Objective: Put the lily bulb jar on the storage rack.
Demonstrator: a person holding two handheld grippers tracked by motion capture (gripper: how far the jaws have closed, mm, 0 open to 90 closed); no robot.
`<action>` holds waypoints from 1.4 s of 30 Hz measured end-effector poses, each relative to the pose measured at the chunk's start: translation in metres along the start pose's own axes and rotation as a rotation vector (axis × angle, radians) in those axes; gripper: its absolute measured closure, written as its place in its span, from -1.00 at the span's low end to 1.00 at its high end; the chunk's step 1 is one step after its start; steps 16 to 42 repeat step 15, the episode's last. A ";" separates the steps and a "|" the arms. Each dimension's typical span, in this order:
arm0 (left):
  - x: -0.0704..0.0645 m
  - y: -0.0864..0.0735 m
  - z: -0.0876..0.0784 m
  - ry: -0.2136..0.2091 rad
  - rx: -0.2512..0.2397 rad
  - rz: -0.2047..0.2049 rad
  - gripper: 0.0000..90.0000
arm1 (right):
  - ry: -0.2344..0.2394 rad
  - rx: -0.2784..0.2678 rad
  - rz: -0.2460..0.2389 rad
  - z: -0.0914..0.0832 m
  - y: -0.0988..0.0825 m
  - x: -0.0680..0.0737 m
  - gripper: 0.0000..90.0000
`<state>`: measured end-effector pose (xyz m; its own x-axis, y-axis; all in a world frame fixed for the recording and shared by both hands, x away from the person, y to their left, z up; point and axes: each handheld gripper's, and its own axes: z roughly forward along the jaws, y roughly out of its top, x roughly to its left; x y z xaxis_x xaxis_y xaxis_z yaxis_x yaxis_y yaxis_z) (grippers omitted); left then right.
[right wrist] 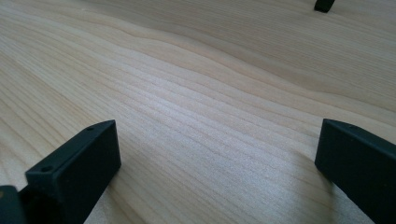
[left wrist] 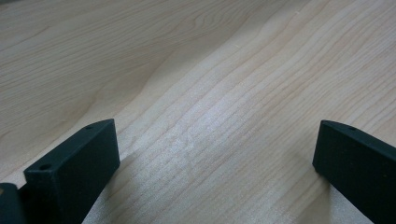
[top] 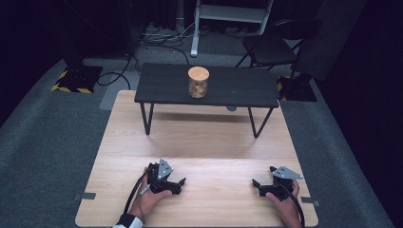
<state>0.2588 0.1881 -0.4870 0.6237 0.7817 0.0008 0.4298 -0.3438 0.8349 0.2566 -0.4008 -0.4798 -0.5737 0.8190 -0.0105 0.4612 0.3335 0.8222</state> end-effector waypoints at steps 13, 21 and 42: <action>0.000 0.000 0.000 0.004 0.000 0.000 -0.99 | 0.001 0.000 -0.001 0.000 0.000 0.000 -1.00; -0.001 0.000 0.000 0.004 0.000 0.001 -0.99 | 0.001 0.000 -0.001 0.000 0.000 0.000 -1.00; -0.001 0.000 0.000 0.004 0.000 0.001 -0.99 | 0.001 0.000 -0.001 0.000 0.000 0.000 -1.00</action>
